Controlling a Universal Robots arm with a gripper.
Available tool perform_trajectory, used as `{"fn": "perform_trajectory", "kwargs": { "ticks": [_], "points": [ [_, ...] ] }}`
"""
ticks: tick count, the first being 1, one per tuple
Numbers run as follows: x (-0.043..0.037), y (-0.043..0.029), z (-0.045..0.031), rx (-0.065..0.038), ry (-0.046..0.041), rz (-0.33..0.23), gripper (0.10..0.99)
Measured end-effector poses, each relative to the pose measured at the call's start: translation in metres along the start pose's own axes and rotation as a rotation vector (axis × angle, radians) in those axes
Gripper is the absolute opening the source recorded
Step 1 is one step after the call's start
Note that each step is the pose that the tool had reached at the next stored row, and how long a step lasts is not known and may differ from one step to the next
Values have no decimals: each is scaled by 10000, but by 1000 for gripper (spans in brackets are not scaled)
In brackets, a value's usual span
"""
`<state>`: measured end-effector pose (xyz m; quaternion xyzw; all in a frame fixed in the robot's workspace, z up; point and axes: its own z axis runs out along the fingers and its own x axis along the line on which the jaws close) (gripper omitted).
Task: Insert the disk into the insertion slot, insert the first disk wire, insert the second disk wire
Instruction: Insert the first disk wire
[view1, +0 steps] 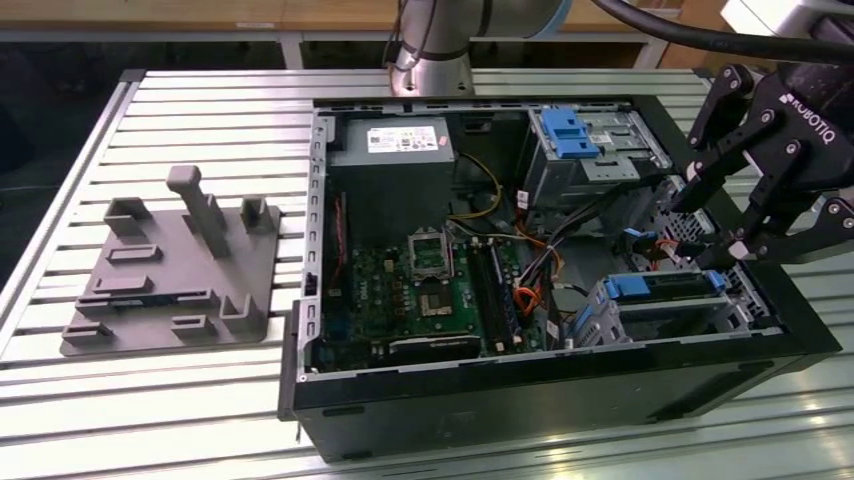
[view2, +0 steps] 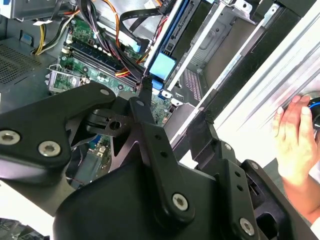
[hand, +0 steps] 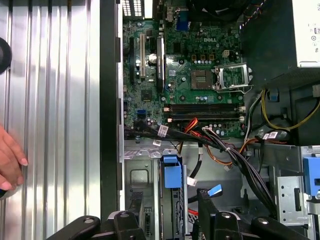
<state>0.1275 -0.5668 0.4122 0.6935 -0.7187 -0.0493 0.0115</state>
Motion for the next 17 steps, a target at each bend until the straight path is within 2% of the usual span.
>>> {"fn": "perform_trajectory", "kwargs": {
  "ticks": [9, 10, 13, 14, 15, 17],
  "points": [
    [0, 2, 2, 11, -2, 0, 553],
    [0, 7, 4, 118, -7, -6, 553],
    [1, 21, 3, 654, -12, -33, 553],
    [1, 22, 6, 753, -8, -3, 553],
    [2, 21, 10, 796, -10, 108, 553],
    [1, 19, 19, 819, -25, 472, 553]
  ]
}}
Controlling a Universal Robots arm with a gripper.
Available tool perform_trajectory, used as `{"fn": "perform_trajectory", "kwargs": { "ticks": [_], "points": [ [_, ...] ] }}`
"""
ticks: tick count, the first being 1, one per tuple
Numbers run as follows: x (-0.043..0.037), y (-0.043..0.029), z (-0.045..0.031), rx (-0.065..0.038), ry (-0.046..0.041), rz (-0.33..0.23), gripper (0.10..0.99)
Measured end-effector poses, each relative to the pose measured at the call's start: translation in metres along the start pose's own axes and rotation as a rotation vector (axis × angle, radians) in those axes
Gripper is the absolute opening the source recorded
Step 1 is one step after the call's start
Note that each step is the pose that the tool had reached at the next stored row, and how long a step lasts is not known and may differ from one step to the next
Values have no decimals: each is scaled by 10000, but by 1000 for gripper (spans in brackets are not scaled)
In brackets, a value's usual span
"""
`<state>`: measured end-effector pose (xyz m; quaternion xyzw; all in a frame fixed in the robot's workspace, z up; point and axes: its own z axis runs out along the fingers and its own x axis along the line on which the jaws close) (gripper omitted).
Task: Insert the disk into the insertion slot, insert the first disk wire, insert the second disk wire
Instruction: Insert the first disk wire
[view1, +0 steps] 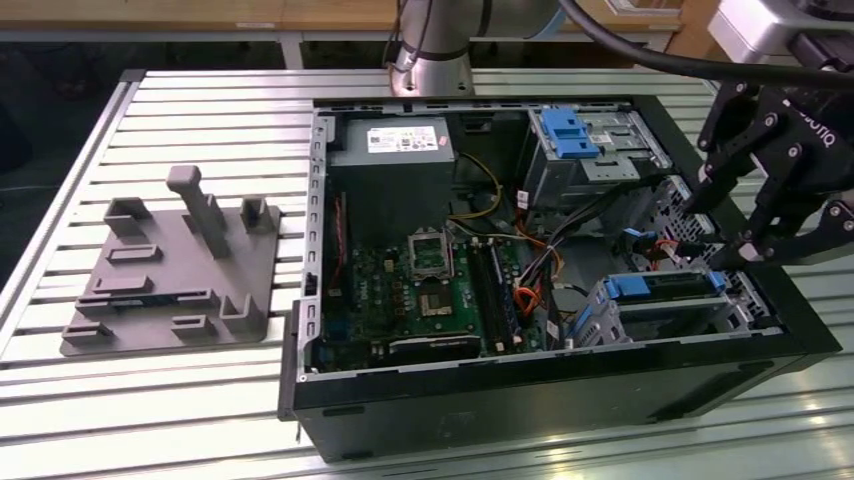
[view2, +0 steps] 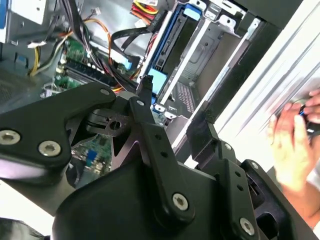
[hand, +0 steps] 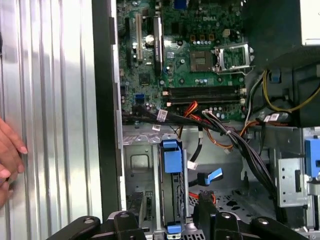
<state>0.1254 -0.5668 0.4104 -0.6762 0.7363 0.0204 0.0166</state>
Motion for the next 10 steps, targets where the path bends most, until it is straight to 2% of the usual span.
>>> {"fn": "perform_trajectory", "kwargs": {
  "ticks": [3, 10],
  "points": [
    [-11, -14, 11, -12, 5, 282, 553],
    [-113, -109, 59, -375, 159, 300, 553]
  ]
}}
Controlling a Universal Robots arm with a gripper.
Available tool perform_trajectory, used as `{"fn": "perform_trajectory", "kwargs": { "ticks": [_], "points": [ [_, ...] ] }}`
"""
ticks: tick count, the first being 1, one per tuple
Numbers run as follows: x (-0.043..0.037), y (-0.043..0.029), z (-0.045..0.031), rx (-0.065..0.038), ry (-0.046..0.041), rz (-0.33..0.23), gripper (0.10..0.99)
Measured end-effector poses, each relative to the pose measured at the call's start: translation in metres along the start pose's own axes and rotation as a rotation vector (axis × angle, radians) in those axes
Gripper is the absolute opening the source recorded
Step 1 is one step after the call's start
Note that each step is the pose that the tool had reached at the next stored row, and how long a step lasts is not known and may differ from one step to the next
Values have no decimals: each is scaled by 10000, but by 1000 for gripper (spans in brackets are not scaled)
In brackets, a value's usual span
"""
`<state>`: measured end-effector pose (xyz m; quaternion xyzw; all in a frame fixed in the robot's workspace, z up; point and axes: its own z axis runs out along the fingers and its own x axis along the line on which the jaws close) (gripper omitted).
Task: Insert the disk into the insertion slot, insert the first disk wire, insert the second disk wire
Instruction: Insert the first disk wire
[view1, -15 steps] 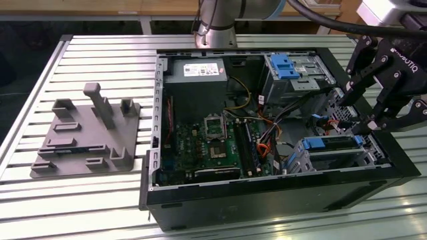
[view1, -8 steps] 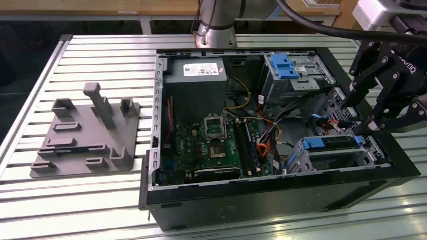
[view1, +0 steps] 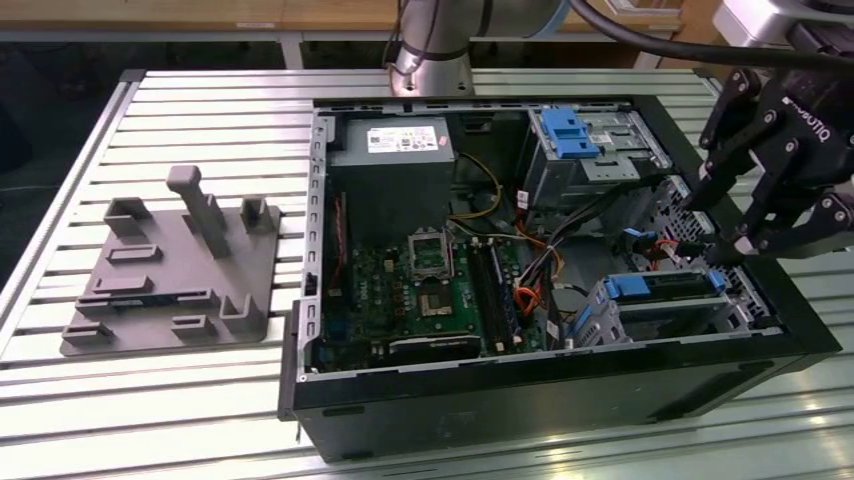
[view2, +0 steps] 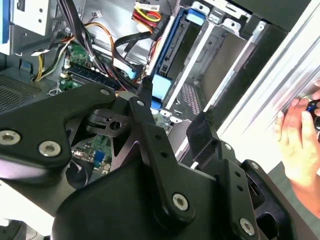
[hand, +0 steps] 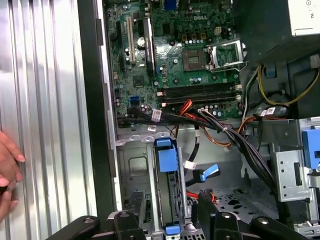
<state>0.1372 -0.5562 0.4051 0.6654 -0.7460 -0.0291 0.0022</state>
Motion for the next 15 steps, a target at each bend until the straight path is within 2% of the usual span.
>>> {"fn": "perform_trajectory", "kwargs": {
  "ticks": [4, 6, 12, 15],
  "points": [
    [-51, -36, 26, -213, 145, 14, 553],
    [-53, -43, 45, -270, 196, -28, 553],
    [-54, -63, 90, -300, 243, -647, 553],
    [-67, -102, 113, -304, 255, -744, 553]
  ]
}}
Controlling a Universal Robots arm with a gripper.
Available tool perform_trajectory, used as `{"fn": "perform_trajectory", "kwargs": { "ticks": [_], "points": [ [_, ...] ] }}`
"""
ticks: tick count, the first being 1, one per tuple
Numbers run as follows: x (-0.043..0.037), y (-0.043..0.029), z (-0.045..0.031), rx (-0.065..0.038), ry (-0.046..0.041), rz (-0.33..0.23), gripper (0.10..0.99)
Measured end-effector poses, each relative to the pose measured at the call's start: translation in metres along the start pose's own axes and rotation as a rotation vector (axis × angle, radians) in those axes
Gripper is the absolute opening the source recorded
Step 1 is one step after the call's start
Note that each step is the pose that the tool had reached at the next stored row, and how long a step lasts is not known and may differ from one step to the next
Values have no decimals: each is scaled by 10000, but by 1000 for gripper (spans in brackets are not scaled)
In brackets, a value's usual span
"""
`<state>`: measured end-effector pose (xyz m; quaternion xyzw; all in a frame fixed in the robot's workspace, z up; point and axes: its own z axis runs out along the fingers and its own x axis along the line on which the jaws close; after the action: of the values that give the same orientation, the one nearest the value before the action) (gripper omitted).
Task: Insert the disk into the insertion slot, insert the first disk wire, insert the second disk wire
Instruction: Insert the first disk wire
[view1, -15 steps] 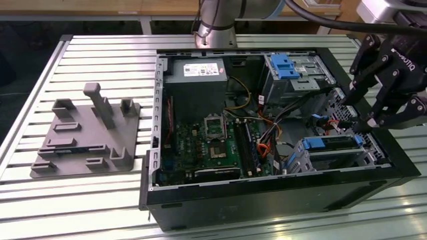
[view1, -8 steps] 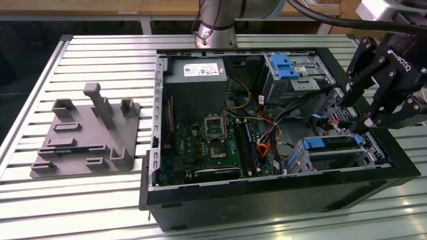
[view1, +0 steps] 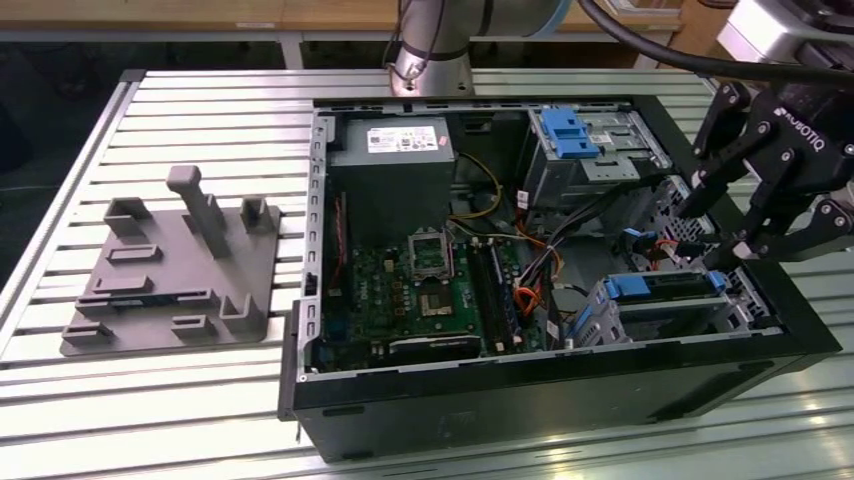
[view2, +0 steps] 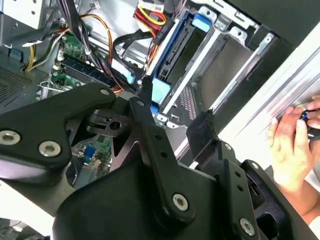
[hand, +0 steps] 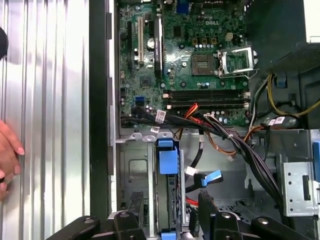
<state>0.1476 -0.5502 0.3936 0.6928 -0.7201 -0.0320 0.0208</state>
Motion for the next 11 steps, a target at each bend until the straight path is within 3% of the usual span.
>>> {"fn": "perform_trajectory", "kwargs": {
  "ticks": [7, 11],
  "points": [
    [-141, -87, 0, -1, -1, -2, 553],
    [-182, -219, 8, -9, -1, -2, 553]
  ]
}}
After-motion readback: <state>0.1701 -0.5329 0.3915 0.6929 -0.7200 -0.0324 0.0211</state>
